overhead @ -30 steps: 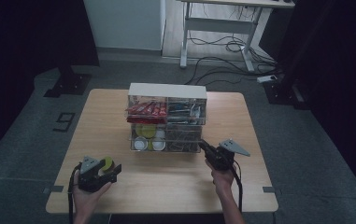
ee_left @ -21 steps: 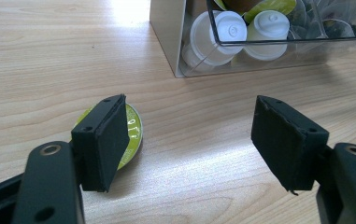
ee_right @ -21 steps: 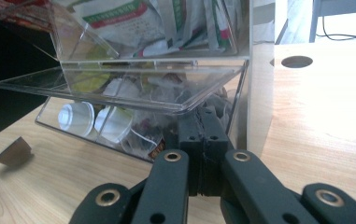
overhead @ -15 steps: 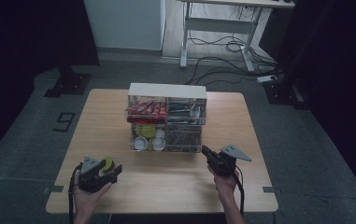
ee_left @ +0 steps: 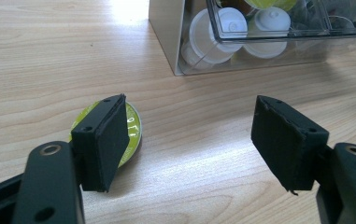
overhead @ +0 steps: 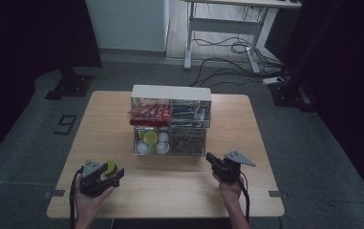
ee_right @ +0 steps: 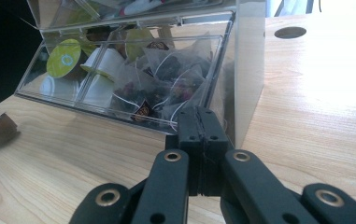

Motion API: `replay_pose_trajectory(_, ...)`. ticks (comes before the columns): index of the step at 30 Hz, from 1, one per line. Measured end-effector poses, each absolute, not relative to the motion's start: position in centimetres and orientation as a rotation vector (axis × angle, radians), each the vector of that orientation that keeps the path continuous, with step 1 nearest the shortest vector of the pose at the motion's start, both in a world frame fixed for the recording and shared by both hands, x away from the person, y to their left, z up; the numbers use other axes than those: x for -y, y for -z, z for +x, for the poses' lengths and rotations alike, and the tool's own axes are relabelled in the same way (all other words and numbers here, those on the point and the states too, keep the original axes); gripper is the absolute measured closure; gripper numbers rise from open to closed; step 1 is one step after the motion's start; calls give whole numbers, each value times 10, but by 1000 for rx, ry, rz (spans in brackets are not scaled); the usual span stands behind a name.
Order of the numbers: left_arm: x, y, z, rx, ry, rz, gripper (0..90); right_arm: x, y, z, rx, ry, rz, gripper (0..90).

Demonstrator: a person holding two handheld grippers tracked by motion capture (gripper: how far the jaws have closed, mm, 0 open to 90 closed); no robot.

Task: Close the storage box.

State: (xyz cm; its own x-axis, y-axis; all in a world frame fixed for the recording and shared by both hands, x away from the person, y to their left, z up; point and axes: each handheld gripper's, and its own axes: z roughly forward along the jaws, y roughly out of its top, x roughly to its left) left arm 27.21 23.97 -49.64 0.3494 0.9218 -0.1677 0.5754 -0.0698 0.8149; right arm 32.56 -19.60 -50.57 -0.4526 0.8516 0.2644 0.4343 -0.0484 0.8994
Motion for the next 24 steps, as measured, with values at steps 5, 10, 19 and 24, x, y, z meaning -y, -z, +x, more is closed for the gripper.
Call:
replay_pose_trajectory(5,-239,496,272,-1331,-505,1761,279,199,505,324,-1858,-1503,1366,893)
replay_pose_trajectory(10,-238,496,272,-1327,-502,1764,279,204,505,324,-1862,-1500,1371,887)
replay_pose_trajectory(19,-237,498,273,-1321,-485,1788,279,214,505,323,-1918,-1475,1360,772)
replay_pose_trajectory(24,-234,499,273,-1313,-474,1809,279,217,507,317,-1932,-1435,1325,648)
